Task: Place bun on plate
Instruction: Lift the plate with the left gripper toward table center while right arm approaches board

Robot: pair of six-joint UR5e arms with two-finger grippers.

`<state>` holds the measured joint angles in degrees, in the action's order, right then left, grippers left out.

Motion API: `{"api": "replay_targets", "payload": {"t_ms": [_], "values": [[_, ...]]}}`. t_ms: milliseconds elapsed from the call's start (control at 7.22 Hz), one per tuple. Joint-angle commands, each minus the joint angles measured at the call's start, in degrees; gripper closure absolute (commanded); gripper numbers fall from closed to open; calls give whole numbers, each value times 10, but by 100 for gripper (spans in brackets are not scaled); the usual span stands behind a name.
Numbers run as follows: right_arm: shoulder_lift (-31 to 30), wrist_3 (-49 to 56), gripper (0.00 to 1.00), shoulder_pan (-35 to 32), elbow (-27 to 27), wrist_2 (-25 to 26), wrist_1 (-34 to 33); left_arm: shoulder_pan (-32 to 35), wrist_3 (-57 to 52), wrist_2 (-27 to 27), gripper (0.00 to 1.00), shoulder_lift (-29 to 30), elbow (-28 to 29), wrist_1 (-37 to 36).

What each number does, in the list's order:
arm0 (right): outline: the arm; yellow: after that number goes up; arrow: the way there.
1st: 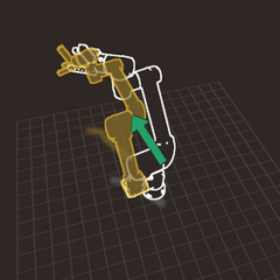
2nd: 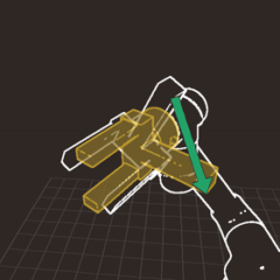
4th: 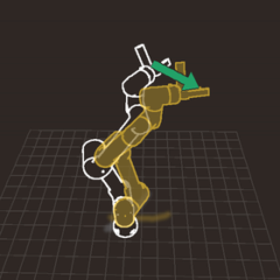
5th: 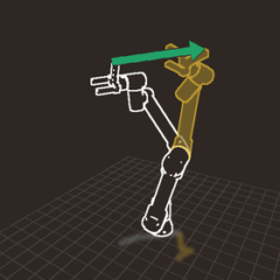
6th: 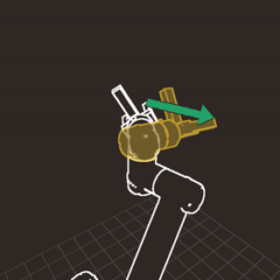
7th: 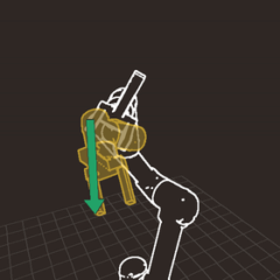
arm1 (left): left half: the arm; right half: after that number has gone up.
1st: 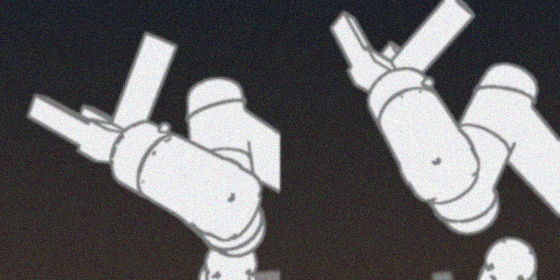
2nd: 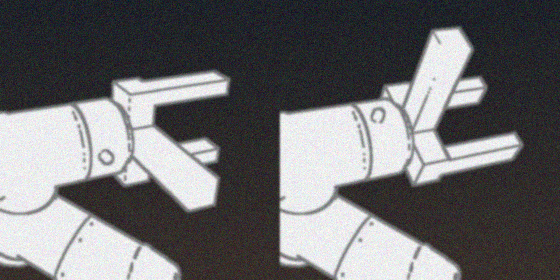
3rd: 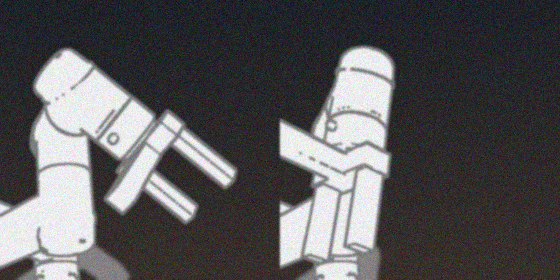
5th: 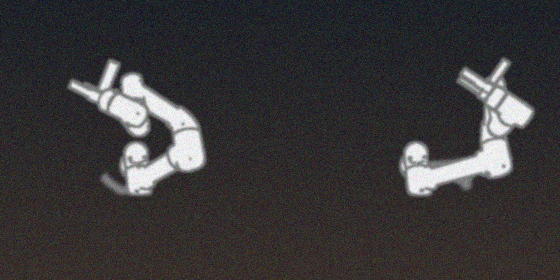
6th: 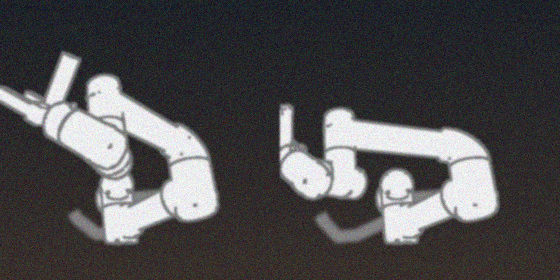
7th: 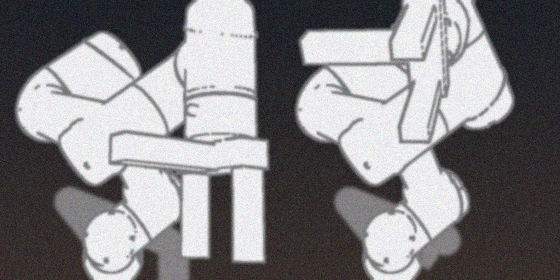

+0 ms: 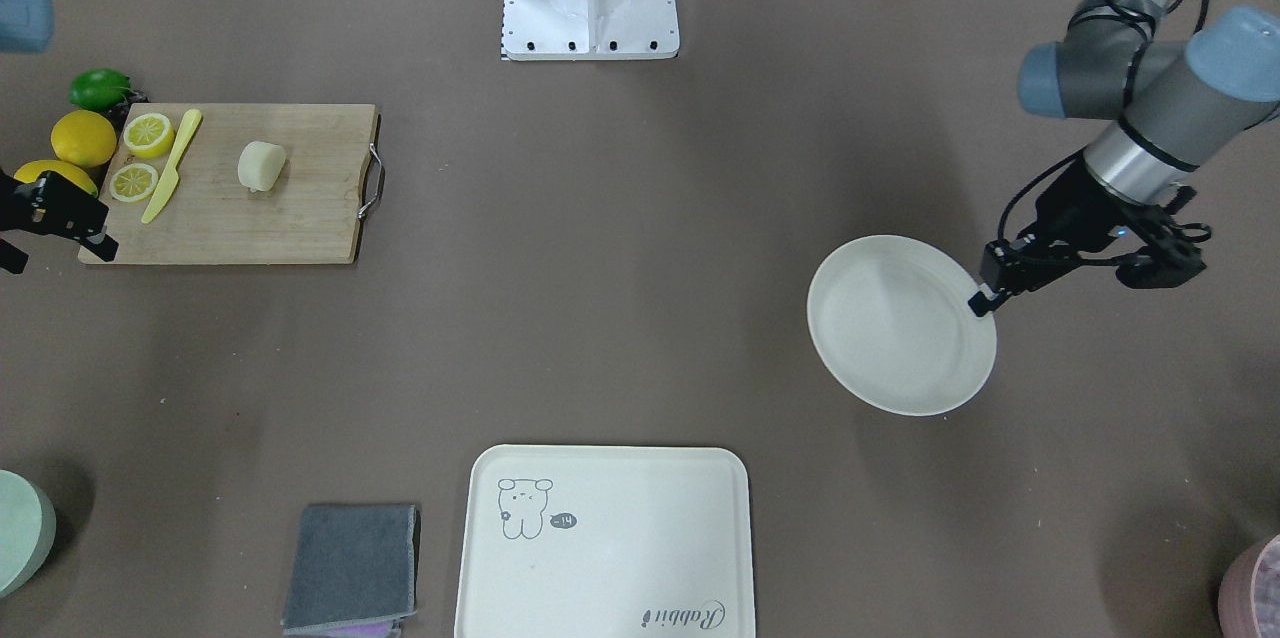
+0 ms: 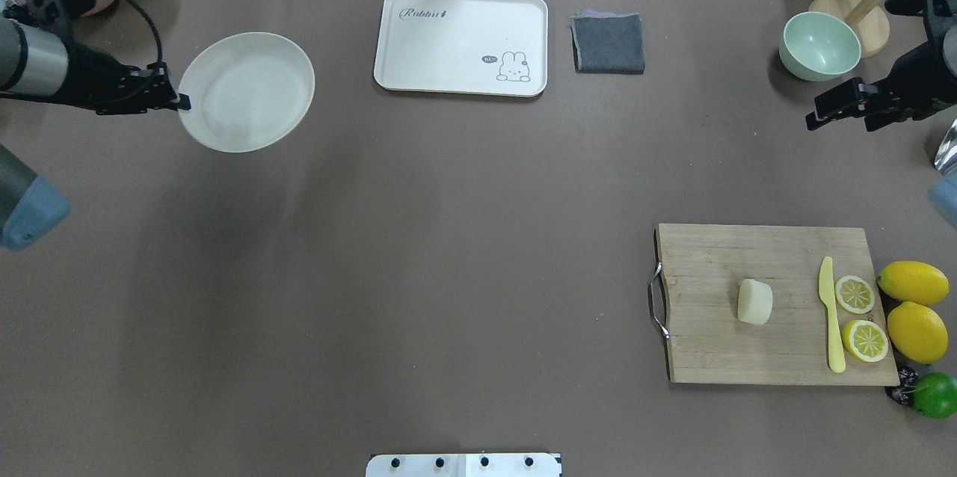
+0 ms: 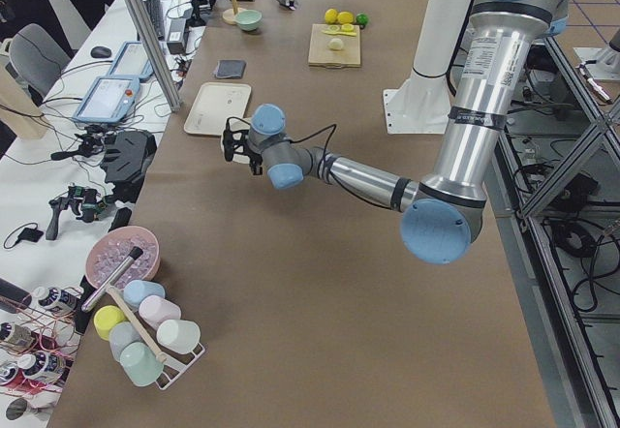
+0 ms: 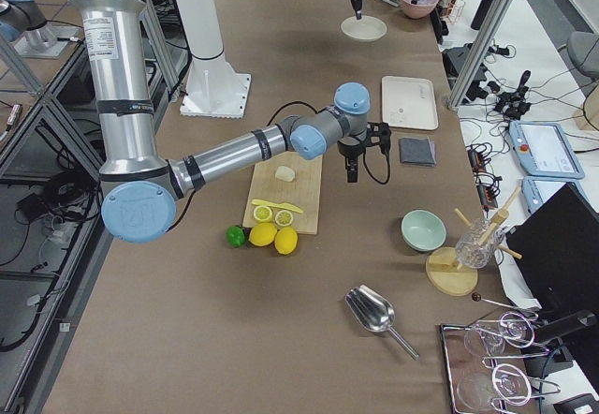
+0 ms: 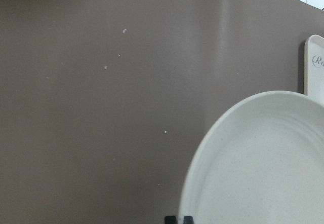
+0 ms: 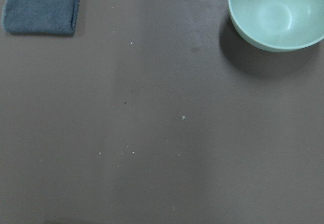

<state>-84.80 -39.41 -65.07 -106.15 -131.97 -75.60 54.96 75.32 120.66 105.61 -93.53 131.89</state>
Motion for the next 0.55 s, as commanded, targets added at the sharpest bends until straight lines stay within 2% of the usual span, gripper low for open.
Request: {"api": "replay_targets", "payload": {"t_ms": [0,277,415], "values": [[-35,-10,0,9,-35,-14,0,-119,72,-127,100,55,-43,-94],[-54,-55,0,23,-66,-11,1,-209,142,-216,100,91,-44,-109],[-56,-101,0,28,-77,-7,3,-234,167,-246,100,139,-47,-178]]}}
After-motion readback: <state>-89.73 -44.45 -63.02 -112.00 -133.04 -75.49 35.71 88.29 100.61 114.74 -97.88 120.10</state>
